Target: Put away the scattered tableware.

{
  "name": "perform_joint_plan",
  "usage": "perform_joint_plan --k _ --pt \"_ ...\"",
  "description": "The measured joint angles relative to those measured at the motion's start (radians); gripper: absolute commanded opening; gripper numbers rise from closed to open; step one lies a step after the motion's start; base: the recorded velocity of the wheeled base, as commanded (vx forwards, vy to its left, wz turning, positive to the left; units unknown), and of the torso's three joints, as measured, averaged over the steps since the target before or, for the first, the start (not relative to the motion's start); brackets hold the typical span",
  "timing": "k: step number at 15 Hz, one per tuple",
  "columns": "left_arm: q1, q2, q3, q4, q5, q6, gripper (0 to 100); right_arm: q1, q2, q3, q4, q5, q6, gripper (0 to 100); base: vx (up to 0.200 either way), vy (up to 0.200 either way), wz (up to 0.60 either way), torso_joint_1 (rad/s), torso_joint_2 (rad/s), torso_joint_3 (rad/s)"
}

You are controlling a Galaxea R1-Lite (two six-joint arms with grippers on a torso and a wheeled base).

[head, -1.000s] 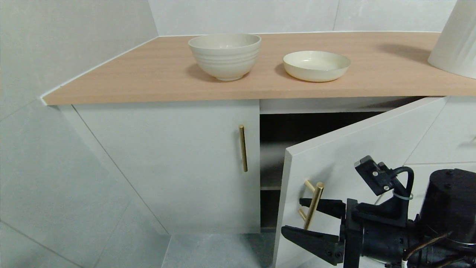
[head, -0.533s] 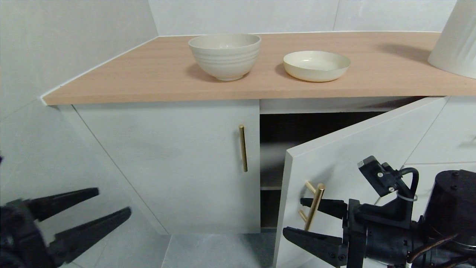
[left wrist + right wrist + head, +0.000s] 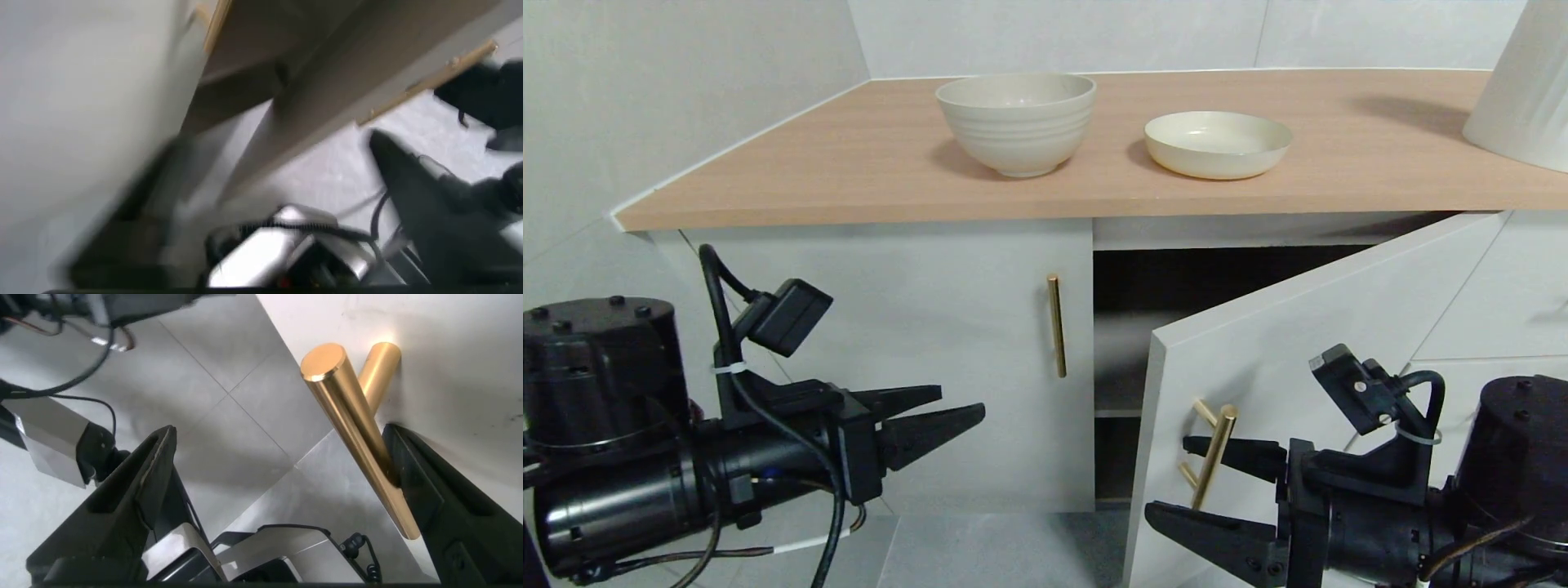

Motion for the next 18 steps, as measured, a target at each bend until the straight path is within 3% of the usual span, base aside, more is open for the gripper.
perform_joint_plan --k 3,8,11,14,18 --pt "-0.034 0.085 0.001 -0.165 0.0 0.001 0 0.001 0.006 0.001 0.0 0.0 -0.001 100 0.0 0.0 0.0 0.0 0.0 0.0" --pt "-0.137 0.301 -0.014 -0.402 -0.001 -0.008 0 0.001 0.012 0.007 0.002 -0.001 -0.001 100 0.0 0.0 0.0 0.0 0.0 0.0" --pt "-0.165 0.439 -0.046 -0.618 0.003 -0.023 0 0.001 0.011 0.007 0.003 -0.001 -0.001 100 0.0 0.0 0.0 0.0 0.0 0.0" --pt "-0.21 0.589 -0.08 -0.852 0.057 -0.026 0 0.001 0.006 0.009 0.005 -0.001 -0.001 100 0.0 0.0 0.0 0.0 0.0 0.0" --pt "-0.24 0.669 -0.125 -0.858 0.033 -0.03 0 0.0 -0.006 0.021 0.005 -0.001 -0.004 100 0.0 0.0 0.0 0.0 0.0 0.0"
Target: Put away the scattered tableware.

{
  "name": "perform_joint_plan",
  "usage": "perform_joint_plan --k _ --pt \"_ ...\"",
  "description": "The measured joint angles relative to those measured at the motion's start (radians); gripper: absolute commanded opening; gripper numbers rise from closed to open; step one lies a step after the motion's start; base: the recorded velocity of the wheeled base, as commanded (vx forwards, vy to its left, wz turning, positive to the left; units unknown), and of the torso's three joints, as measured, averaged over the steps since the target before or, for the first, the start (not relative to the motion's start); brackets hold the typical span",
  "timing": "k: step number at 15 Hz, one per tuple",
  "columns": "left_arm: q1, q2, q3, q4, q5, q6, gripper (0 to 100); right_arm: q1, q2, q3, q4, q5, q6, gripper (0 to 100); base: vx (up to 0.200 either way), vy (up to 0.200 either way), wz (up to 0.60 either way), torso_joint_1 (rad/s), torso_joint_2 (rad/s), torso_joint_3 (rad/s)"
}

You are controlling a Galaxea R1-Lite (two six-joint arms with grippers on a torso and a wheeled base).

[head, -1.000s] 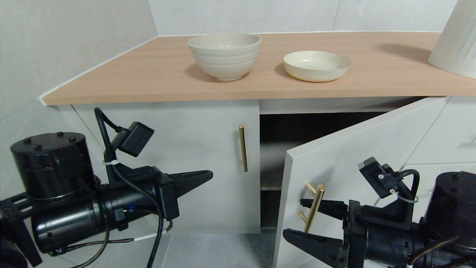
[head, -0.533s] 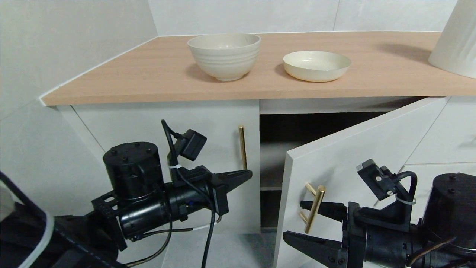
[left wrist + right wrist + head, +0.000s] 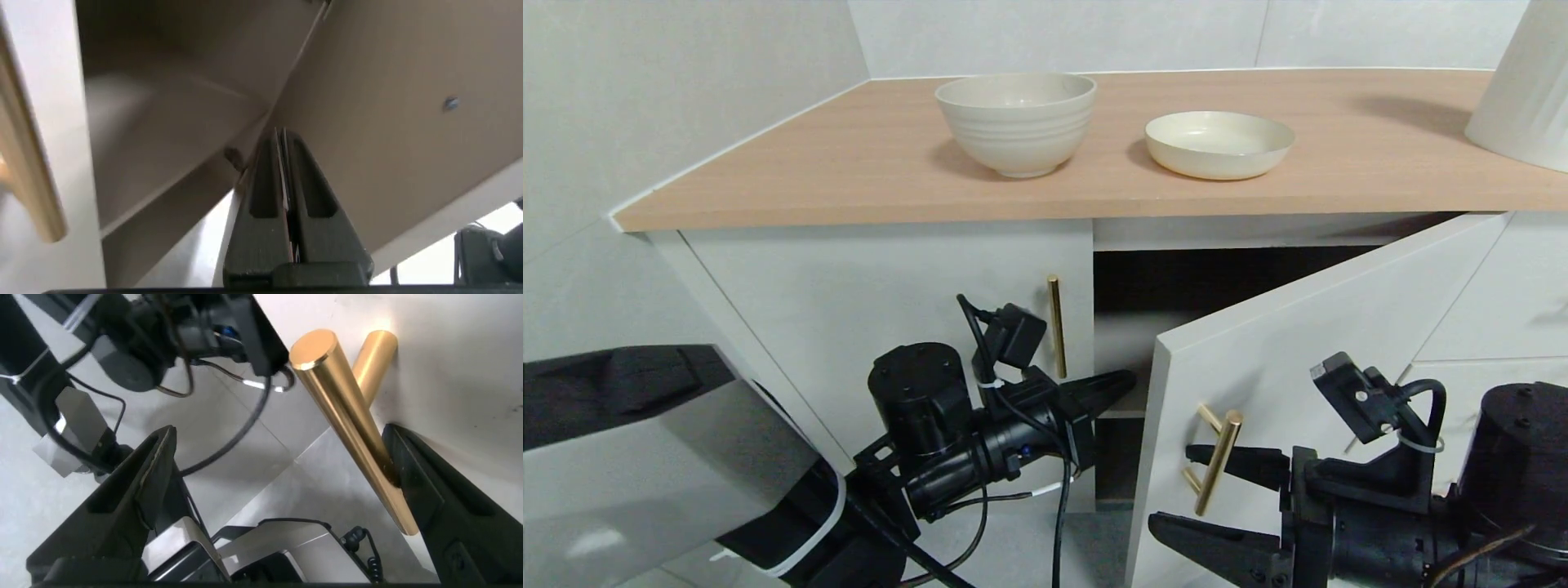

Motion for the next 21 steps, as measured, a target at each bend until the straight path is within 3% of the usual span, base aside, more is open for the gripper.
perform_joint_plan --k 4,10,13,18,21 --pt "-0.029 0.028 -0.041 0.016 -0.005 0.0 0 -0.018 -0.024 0.029 0.002 0.006 0.004 100 0.0 0.0 0.0 0.0 0.0 0.0" --pt "-0.128 0.012 -0.082 0.132 -0.003 0.0 0 -0.075 -0.036 0.032 0.003 0.005 0.004 100 0.0 0.0 0.0 0.0 0.0 0.0" --pt "-0.147 -0.001 -0.083 0.146 0.001 0.0 0 -0.113 -0.063 0.044 0.004 0.003 0.006 100 0.0 0.0 0.0 0.0 0.0 0.0" --pt "-0.163 -0.031 -0.081 0.235 -0.003 0.0 0 -0.124 -0.176 0.179 -0.002 -0.003 0.008 100 0.0 0.0 0.0 0.0 0.0 0.0" --pt "-0.171 -0.045 -0.09 0.265 0.001 0.0 0 -0.129 -0.244 0.201 0.006 -0.003 0.017 100 -0.2 0.0 0.0 0.004 0.0 0.004"
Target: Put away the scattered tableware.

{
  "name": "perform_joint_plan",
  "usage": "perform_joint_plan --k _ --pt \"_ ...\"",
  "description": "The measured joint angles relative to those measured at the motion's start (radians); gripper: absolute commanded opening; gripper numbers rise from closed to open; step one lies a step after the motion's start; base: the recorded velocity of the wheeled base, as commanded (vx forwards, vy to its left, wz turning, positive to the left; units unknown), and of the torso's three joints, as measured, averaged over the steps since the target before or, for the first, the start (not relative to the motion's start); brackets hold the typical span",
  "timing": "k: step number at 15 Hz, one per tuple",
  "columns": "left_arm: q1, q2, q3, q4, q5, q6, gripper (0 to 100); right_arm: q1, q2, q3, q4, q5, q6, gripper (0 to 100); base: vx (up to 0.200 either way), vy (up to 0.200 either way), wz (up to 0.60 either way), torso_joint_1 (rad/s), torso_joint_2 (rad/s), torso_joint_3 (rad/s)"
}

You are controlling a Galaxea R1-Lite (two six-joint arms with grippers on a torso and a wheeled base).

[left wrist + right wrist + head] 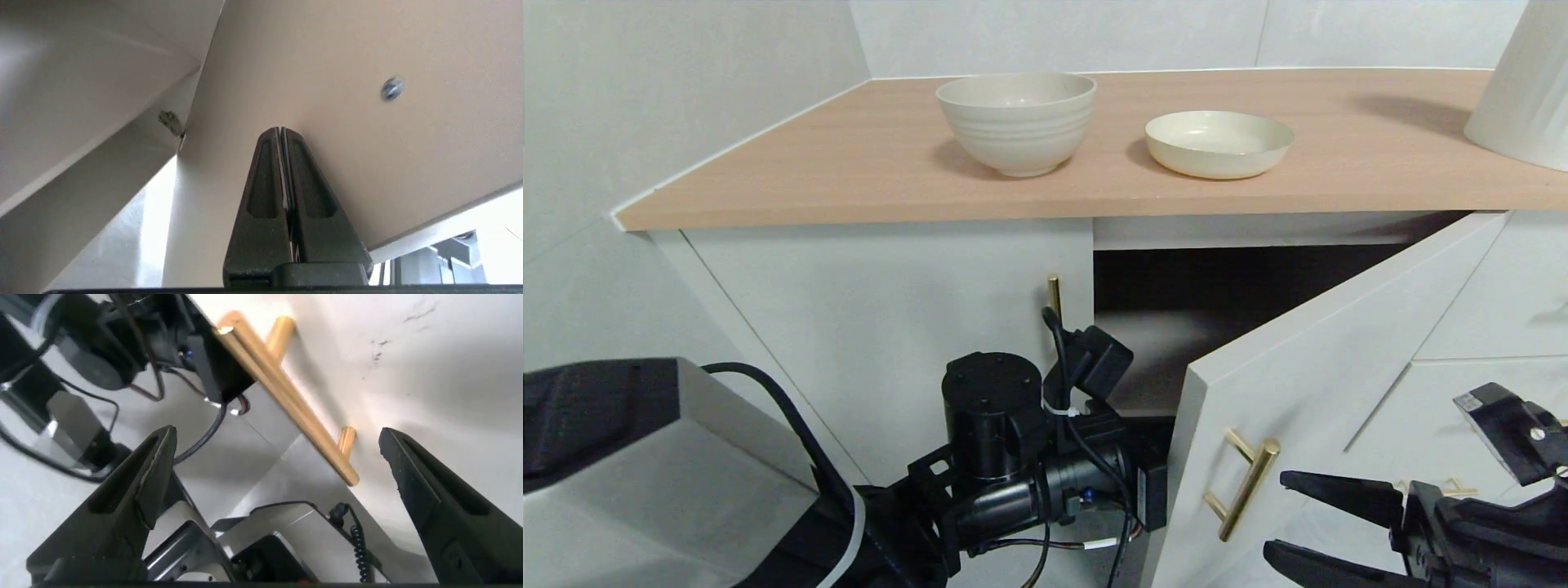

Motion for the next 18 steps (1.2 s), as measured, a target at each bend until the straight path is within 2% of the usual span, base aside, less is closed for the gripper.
perform_joint_plan --k 2,8,12,15,18 --pt "-0.003 0.002 -0.022 0.032 0.004 0.001 0 -0.009 -0.029 0.004 0.001 0.002 0.006 100 -0.2 0.0 0.0 0.002 0.0 0.002" --pt "0.002 0.071 -0.163 0.094 0.003 0.0 0 -0.014 -0.049 0.007 0.001 0.003 0.007 100 0.0 0.0 0.0 0.0 0.0 0.0" --pt "0.004 0.095 -0.194 0.107 0.009 0.0 0 -0.014 -0.053 0.009 0.001 0.001 0.007 100 -0.2 0.0 0.0 0.007 0.01 0.001" --pt "0.0 0.099 -0.228 0.148 0.003 0.0 0 -0.014 -0.067 0.007 -0.001 0.002 0.007 100 0.0 0.0 0.0 0.0 0.0 0.0" --pt "0.005 0.124 -0.304 0.197 0.004 -0.002 0 -0.015 -0.073 0.005 -0.001 0.001 0.007 100 0.0 0.0 0.0 0.0 0.0 0.0"
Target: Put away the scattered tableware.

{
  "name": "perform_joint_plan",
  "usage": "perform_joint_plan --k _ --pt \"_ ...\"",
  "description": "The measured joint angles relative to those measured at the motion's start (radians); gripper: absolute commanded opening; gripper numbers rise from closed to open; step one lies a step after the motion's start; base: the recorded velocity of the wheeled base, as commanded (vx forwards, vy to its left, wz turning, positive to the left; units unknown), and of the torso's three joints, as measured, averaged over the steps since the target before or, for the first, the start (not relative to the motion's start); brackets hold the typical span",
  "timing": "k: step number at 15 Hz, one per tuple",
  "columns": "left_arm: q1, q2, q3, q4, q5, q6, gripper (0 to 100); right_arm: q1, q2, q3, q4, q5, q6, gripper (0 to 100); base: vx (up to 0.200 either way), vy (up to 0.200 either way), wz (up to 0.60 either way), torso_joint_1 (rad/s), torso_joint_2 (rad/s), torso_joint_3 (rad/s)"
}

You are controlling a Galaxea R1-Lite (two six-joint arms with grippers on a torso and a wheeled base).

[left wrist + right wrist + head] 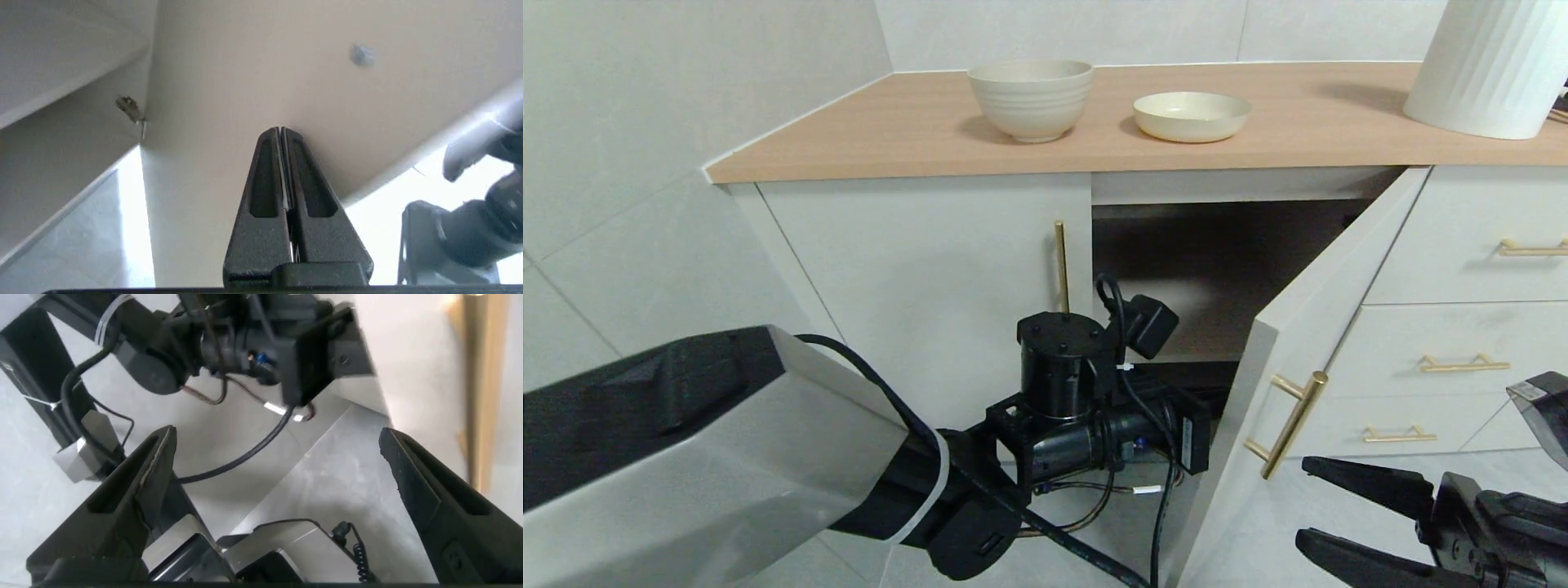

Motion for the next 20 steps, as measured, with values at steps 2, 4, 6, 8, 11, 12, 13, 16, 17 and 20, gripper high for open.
perform_joint_plan --k 2,4,6,8,11,12,13,16,17,20 --pt "-0.003 0.029 -0.061 0.023 0.0 -0.001 0 0.0 -0.004 -0.002 0.0 0.001 -0.001 100 0.0 0.0 0.0 0.0 0.0 0.0" --pt "-0.004 0.045 -0.084 0.027 0.002 -0.001 0 0.002 -0.014 -0.004 0.0 0.015 -0.005 100 0.0 0.0 0.0 0.0 0.0 0.0" --pt "-0.023 0.048 -0.09 0.027 0.024 0.0 0 0.019 -0.043 -0.006 0.0 0.07 -0.007 100 0.0 0.0 0.0 0.0 0.0 0.0" --pt "-0.059 0.046 -0.092 0.028 0.035 0.001 0 0.052 -0.101 -0.006 0.003 0.125 -0.007 100 0.0 0.0 0.0 0.0 0.0 0.0" --pt "-0.136 0.056 -0.103 0.028 0.037 0.001 0 0.103 -0.176 -0.023 0.011 0.146 -0.007 100 0.0 0.0 0.0 0.0 0.0 0.0" --pt "-0.172 0.065 -0.113 0.028 0.037 0.001 0 0.108 -0.19 -0.027 0.011 0.149 -0.008 100 0.0 0.0 0.0 0.0 0.0 0.0" --pt "-0.206 0.074 -0.123 0.029 0.035 0.001 0 0.113 -0.203 -0.029 0.011 0.167 -0.008 100 0.0 0.0 0.0 0.0 0.0 0.0" --pt "-0.27 0.093 -0.134 0.026 0.055 0.0 0 0.116 -0.253 -0.064 0.016 0.208 -0.008 100 0.0 0.0 0.0 0.0 0.0 0.0" --pt "-0.277 0.099 -0.134 0.026 0.059 0.0 0 0.108 -0.264 -0.111 0.028 0.208 -0.007 100 0.0 0.0 0.0 0.0 0.0 0.0" --pt "-0.299 0.119 -0.14 0.02 0.067 0.001 0 0.082 -0.28 -0.204 0.102 0.227 -0.008 100 0.0 0.0 0.0 0.0 0.0 0.0"
